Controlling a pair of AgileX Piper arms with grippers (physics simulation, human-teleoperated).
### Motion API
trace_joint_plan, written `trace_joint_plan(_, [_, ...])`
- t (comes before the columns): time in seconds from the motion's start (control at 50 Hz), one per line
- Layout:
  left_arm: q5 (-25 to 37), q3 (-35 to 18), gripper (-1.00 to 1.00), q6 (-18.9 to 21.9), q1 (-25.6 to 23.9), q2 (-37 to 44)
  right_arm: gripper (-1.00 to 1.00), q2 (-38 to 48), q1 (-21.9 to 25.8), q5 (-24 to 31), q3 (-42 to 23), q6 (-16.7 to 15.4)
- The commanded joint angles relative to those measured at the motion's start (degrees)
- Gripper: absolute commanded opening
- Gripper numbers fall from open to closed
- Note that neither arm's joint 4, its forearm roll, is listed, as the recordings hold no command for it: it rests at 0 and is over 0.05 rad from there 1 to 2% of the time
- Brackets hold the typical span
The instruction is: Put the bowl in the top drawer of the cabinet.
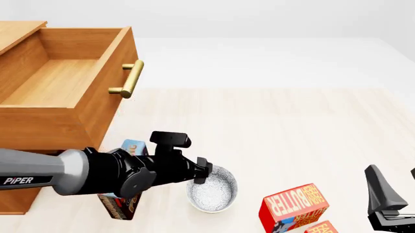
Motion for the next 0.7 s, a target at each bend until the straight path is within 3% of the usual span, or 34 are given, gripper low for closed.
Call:
trace_joint_plan(0.02, [-0.67,0.35,1.0,-0.82,-0.53,1.2,1.0,-0.03,0.03,0.0,0.01,-0.02])
trace_joint_plan(0.3, [-1.95,1.06,1.0,-3.69,-1.72,3.52,1.0,-0.03,0.01,0.0,0.01,0.0])
trace_joint_plan(0.54, [-2.47,1.63,1.0,-3.1,-1.61,2.92,1.0,-0.03,0.01,0.0,0.01,0.0])
trace_joint_plan(0.62, [-3.05,2.67,1.0,-4.14,-3.57,1.07,1.0,-0.02,0.0,0.01,0.01,0.01])
trace_joint_plan(0.64, [-3.06,2.62,-1.0,-3.73,-2.82,0.97,1.0,-0.02,0.02,0.0,0.01,0.0])
trace_joint_plan(0.7, [-3.38,2.84,-1.0,-3.89,-2.99,1.16,1.0,-0.02,0.01,0.01,0.01,0.01])
